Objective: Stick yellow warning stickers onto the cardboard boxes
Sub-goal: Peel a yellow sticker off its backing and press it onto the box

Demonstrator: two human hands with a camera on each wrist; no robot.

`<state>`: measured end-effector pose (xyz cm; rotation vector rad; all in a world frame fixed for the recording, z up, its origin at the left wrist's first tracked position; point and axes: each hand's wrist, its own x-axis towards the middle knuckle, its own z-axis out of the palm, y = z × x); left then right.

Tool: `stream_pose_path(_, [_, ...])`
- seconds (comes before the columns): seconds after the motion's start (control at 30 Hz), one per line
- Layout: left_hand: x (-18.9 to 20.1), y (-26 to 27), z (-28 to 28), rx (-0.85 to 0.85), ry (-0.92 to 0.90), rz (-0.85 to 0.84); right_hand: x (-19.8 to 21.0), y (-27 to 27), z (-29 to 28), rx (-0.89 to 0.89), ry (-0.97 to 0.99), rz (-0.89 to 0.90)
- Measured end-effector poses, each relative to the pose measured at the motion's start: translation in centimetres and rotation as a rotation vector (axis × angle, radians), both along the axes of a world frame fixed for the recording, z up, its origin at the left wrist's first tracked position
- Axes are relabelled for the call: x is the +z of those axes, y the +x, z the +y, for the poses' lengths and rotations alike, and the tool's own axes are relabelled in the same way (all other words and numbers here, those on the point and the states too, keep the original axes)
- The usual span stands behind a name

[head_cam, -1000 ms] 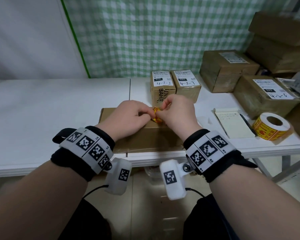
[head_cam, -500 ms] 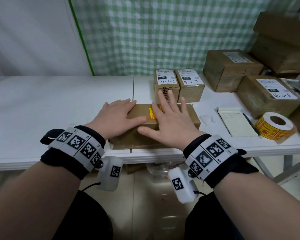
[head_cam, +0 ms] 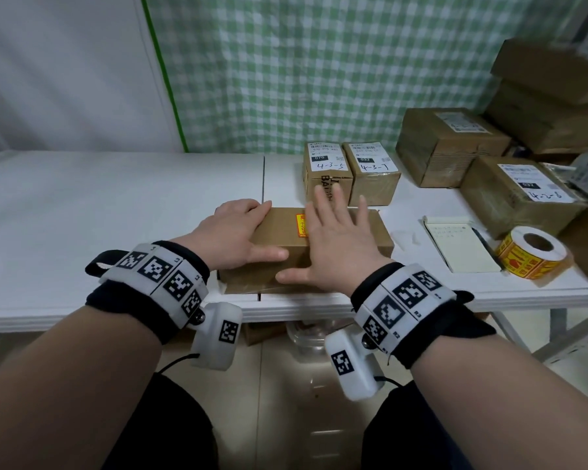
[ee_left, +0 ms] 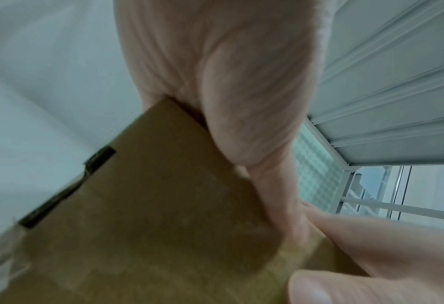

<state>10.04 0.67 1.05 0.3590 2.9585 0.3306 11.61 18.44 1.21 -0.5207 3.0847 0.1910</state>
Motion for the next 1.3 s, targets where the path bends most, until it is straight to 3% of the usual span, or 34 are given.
stream_pose_path(0.17, [0.2, 0.1, 0.0, 0.001, 0.07, 0.058, 0.9, 0.4, -1.4, 0.167, -0.052, -0.062])
stream_pose_path(0.3, [2.3, 0.5, -0.9, 0.034, 0.095, 0.297, 3.3, -1.4, -0.5, 0.107, -0.174, 0.067])
stream_pose_path(0.37, [3.9, 0.5, -1.6, 0.04, 0.204, 0.366, 4.7, -2.4, -0.4, 0.102, -0.211, 0.119])
stream_pose_path(0.43, [5.1, 0.2, -2.6, 0.144, 0.553, 0.28, 5.6, -3.5, -0.4, 0.127, -0.229, 0.203])
stream_pose_path(0.53, [5.3, -1.3, -4.9, 0.508, 1.18, -0.029, 6.3, -5.0, -0.1, 0.123, -0.32, 0.341])
stream_pose_path(0.6, [5.0, -2.0, -5.8, 0.632, 1.405, -0.272, 6.5, -5.8, -0.1, 0.11, -0.41, 0.387])
stream_pose_path(0.7, [4.3, -2.3, -5.5, 0.573, 1.649, -0.521, 6.3, -6.6, -0.1, 0.112, -0.514, 0.414])
stream_pose_path(0.8, [3.6, -2.6, -4.7, 0.499, 1.749, -0.608, 5.6, -7.7, 0.3, 0.108, -0.559, 0.451])
stream_pose_path(1.0, [2.6, -4.8, -2.6, 0.607, 1.92, -0.338, 4.0, -10.4, 1.2, -0.02, -0.569, 0.259])
stream_pose_path(1.13, [1.5, -6.7, -0.8, 0.755, 1.839, -0.285, 1.9, -11.8, 1.7, -0.081, -0.497, 0.127])
stream_pose_path(1.3, [-0.7, -8.9, 1.3, 0.813, 1.735, -0.361, 0.0, -12.6, 1.8, -0.128, -0.403, -0.008])
